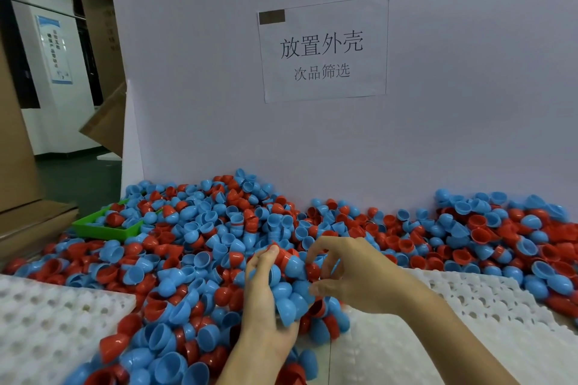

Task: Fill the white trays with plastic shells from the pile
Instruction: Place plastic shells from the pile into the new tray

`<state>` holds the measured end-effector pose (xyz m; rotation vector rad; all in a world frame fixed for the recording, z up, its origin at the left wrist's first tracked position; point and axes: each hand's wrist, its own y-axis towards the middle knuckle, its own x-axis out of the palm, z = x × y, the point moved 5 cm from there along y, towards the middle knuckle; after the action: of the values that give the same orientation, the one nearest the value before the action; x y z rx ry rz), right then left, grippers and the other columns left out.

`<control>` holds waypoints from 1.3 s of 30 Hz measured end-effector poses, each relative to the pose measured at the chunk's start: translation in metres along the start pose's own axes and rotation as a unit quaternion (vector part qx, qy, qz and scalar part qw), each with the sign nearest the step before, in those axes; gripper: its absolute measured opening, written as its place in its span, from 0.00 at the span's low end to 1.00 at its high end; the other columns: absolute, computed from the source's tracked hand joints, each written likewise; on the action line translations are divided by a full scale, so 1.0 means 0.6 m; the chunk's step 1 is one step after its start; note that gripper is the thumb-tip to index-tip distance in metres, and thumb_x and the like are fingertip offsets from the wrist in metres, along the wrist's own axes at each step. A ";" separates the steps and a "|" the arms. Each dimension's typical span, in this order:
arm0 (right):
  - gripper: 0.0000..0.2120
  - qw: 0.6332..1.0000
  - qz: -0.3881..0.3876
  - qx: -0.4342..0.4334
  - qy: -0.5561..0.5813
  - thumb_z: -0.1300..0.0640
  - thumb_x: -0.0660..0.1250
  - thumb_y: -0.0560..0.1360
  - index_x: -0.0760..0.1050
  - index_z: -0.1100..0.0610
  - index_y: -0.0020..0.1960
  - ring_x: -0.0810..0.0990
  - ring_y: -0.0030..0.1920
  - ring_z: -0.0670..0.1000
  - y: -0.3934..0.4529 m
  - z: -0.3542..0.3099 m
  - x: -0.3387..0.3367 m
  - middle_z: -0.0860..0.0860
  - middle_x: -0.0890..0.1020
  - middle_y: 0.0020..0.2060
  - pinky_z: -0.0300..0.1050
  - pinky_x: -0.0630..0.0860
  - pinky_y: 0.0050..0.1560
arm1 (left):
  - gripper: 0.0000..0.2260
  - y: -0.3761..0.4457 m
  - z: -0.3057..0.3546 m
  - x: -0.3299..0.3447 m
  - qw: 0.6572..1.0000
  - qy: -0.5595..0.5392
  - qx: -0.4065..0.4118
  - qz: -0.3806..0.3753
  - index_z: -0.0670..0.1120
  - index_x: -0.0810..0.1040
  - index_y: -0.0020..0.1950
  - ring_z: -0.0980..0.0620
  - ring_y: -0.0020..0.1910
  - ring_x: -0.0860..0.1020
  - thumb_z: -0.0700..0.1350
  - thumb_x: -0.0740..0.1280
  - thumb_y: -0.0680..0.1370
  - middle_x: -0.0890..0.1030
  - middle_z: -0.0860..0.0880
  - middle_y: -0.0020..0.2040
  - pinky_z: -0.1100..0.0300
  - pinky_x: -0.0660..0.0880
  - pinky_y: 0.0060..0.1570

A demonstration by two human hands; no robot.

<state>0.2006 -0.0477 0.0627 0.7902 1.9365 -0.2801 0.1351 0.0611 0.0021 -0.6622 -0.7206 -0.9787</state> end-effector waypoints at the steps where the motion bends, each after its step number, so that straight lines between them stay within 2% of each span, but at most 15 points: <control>1: 0.16 1.000 -0.004 0.000 0.005 0.48 0.75 0.73 0.73 0.41 0.57 0.82 0.41 0.42 0.000 0.001 -0.001 0.46 0.84 0.41 0.30 0.75 0.37 | 0.31 0.000 0.000 -0.001 1.000 0.003 -0.003 0.001 0.37 0.73 0.69 0.41 0.40 0.85 0.50 0.72 0.70 0.82 0.35 0.54 0.50 0.82 0.34; 4: 0.17 1.000 -0.008 0.002 0.025 0.50 0.75 0.74 0.71 0.38 0.57 0.82 0.40 0.40 -0.002 0.004 -0.004 0.44 0.83 0.41 0.31 0.75 0.42 | 0.32 -0.001 -0.001 0.000 1.000 0.002 -0.019 -0.013 0.37 0.74 0.70 0.41 0.43 0.85 0.52 0.72 0.70 0.82 0.35 0.56 0.50 0.82 0.36; 6: 0.19 0.999 -0.018 0.009 0.044 0.52 0.74 0.75 0.70 0.35 0.57 0.82 0.41 0.40 -0.003 0.007 -0.006 0.42 0.83 0.42 0.37 0.79 0.48 | 0.32 0.001 -0.003 -0.002 0.999 0.003 -0.032 -0.016 0.37 0.75 0.69 0.40 0.45 0.85 0.53 0.72 0.69 0.83 0.36 0.55 0.50 0.83 0.39; 9: 0.20 0.998 -0.038 0.019 0.051 0.55 0.72 0.76 0.70 0.33 0.57 0.83 0.44 0.42 -0.005 0.015 -0.007 0.41 0.83 0.44 0.42 0.81 0.52 | 0.29 0.006 -0.004 -0.008 0.999 0.001 -0.040 -0.007 0.37 0.78 0.66 0.37 0.54 0.83 0.54 0.71 0.71 0.82 0.35 0.58 0.44 0.82 0.52; 10: 0.20 0.998 -0.040 0.022 0.050 0.56 0.71 0.77 0.70 0.33 0.57 0.83 0.44 0.42 -0.005 0.017 -0.007 0.42 0.82 0.45 0.41 0.81 0.50 | 0.27 0.008 -0.003 -0.010 0.999 0.003 -0.038 -0.006 0.37 0.80 0.63 0.37 0.52 0.84 0.54 0.71 0.72 0.83 0.35 0.56 0.44 0.82 0.51; 14: 0.20 0.999 -0.014 0.027 0.040 0.62 0.66 0.76 0.72 0.34 0.51 0.83 0.40 0.44 -0.001 0.023 -0.005 0.45 0.83 0.43 0.33 0.78 0.34 | 0.16 0.012 -0.003 -0.010 1.000 -0.007 -0.023 -0.016 0.40 0.82 0.47 0.43 0.36 0.85 0.53 0.72 0.70 0.84 0.41 0.40 0.50 0.82 0.33; 15: 0.19 0.999 -0.005 0.026 0.030 0.63 0.65 0.76 0.73 0.37 0.52 0.83 0.41 0.47 0.001 0.025 -0.003 0.49 0.84 0.43 0.35 0.78 0.32 | 0.15 0.012 -0.005 -0.010 1.000 -0.008 -0.023 -0.016 0.41 0.82 0.45 0.44 0.35 0.85 0.53 0.72 0.71 0.84 0.41 0.38 0.51 0.82 0.32; 17: 0.16 1.000 0.006 0.024 0.007 0.64 0.66 0.75 0.78 0.44 0.54 0.83 0.42 0.54 0.006 0.029 0.005 0.53 0.85 0.44 0.42 0.81 0.35 | 0.13 0.012 -0.007 -0.011 1.000 -0.007 -0.020 -0.010 0.42 0.83 0.38 0.45 0.33 0.84 0.52 0.72 0.71 0.83 0.42 0.37 0.53 0.82 0.32; 21: 0.13 0.999 0.027 0.024 -0.039 0.64 0.69 0.76 0.82 0.49 0.56 0.81 0.42 0.43 0.014 0.039 0.017 0.45 0.84 0.49 0.29 0.76 0.34 | 0.18 0.014 -0.005 -0.013 1.000 -0.010 -0.013 -0.002 0.43 0.83 0.31 0.46 0.32 0.84 0.53 0.70 0.76 0.82 0.43 0.35 0.54 0.81 0.32; 24: 0.13 0.997 0.045 0.025 -0.053 0.64 0.69 0.77 0.82 0.51 0.57 0.79 0.41 0.40 0.018 0.039 0.015 0.46 0.84 0.52 0.26 0.75 0.36 | 0.16 0.011 -0.005 -0.012 1.000 -0.011 -0.012 0.003 0.42 0.82 0.35 0.47 0.31 0.83 0.52 0.70 0.77 0.82 0.43 0.35 0.54 0.81 0.30; 27: 0.13 0.992 0.100 0.031 -0.076 0.64 0.67 0.78 0.82 0.51 0.59 0.81 0.46 0.43 0.019 0.036 0.002 0.47 0.83 0.54 0.31 0.79 0.44 | 0.14 0.005 -0.004 -0.007 1.000 -0.010 -0.016 0.006 0.41 0.83 0.41 0.45 0.34 0.85 0.52 0.71 0.76 0.84 0.41 0.38 0.52 0.81 0.30; 31: 0.12 0.987 0.131 0.031 -0.085 0.63 0.68 0.79 0.82 0.52 0.59 0.78 0.42 0.41 0.017 0.044 -0.015 0.46 0.83 0.54 0.25 0.72 0.35 | 0.13 -0.001 -0.003 -0.005 0.999 -0.022 -0.024 0.020 0.41 0.81 0.48 0.44 0.34 0.85 0.51 0.71 0.76 0.84 0.41 0.39 0.50 0.81 0.30; 35: 0.10 0.978 0.176 0.095 -0.053 0.61 0.70 0.78 0.82 0.53 0.57 0.79 0.39 0.39 -0.002 0.089 -0.061 0.46 0.83 0.52 0.27 0.72 0.33 | 0.14 0.002 -0.002 -0.008 0.999 -0.020 -0.027 0.032 0.42 0.81 0.53 0.45 0.43 0.84 0.52 0.70 0.77 0.84 0.41 0.47 0.52 0.83 0.33; 37: 0.08 0.966 0.214 0.138 -0.045 0.61 0.71 0.76 0.83 0.53 0.54 0.80 0.40 0.41 -0.021 0.124 -0.091 0.47 0.84 0.50 0.30 0.73 0.37 | 0.15 0.001 -0.003 -0.008 0.999 -0.020 -0.029 0.034 0.43 0.81 0.56 0.44 0.47 0.83 0.52 0.71 0.76 0.83 0.41 0.49 0.52 0.83 0.33; 39: 0.07 0.952 0.243 0.182 -0.048 0.62 0.72 0.75 0.84 0.53 0.51 0.80 0.40 0.42 -0.041 0.160 -0.115 0.48 0.85 0.48 0.36 0.77 0.42 | 0.14 0.001 -0.003 -0.008 0.999 -0.024 -0.030 0.034 0.44 0.81 0.55 0.45 0.45 0.84 0.52 0.71 0.76 0.84 0.42 0.47 0.51 0.82 0.31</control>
<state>0.2745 -0.1429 0.0722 1.4357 1.5540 -0.3688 0.1344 0.0622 -0.0026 -0.7603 -0.7097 -0.9272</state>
